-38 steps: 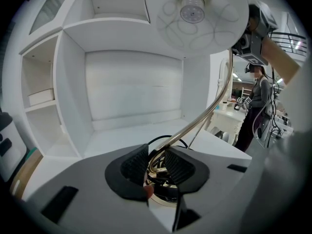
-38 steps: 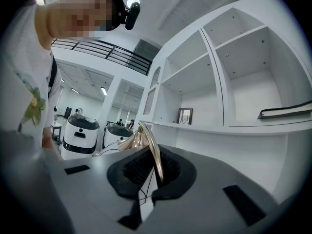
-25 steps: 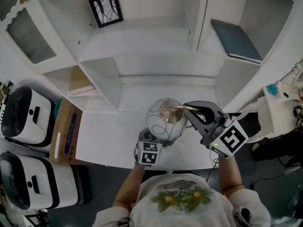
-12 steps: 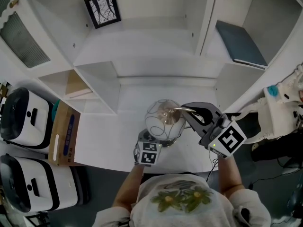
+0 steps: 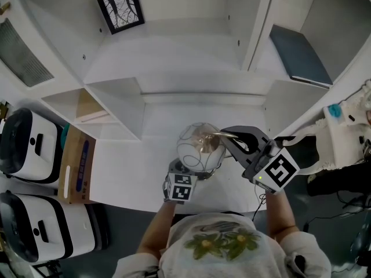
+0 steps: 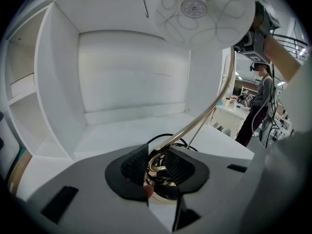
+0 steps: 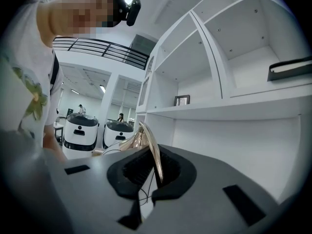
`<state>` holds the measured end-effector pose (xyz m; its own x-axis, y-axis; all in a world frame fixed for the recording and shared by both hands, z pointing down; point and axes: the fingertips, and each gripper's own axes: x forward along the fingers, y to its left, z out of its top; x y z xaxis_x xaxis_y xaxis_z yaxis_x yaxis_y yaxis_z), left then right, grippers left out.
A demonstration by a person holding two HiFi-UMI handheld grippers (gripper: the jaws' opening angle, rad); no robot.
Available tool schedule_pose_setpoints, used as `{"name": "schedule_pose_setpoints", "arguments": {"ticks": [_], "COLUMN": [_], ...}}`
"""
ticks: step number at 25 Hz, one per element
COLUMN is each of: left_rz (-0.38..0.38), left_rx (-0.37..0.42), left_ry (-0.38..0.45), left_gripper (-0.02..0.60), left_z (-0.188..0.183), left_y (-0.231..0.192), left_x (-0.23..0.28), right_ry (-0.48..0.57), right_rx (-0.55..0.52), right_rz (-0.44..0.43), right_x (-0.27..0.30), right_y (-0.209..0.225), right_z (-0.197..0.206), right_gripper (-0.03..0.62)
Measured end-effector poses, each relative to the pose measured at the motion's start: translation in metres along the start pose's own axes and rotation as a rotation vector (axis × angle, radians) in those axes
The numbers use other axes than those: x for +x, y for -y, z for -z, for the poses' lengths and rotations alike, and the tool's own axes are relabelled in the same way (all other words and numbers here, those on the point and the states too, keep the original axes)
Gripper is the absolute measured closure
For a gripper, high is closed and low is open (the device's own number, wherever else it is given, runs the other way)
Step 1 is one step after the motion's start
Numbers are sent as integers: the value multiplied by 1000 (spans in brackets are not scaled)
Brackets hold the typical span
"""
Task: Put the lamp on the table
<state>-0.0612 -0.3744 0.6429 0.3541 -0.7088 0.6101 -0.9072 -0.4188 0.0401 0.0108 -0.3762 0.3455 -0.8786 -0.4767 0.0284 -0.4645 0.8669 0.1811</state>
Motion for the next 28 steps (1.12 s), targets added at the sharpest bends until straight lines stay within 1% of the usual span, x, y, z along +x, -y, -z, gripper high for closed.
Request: {"name": "schedule_pose_setpoints", "arguments": {"ticks": [4,28], "left_rz": [1,7], "left_rx": [-4,-13], "left_ry": [-16,-65], "left_gripper": [471,472], "left_z": [2,18], "left_y": [-1,-4], "left_x": [3,20], "right_ry": [8,-30], "right_rx": [24,42], "right_rz": [2,-16], "right_x": [5,14], "right_y": [2,5], "right_z": [0,24], "right_gripper": [568,566]}}
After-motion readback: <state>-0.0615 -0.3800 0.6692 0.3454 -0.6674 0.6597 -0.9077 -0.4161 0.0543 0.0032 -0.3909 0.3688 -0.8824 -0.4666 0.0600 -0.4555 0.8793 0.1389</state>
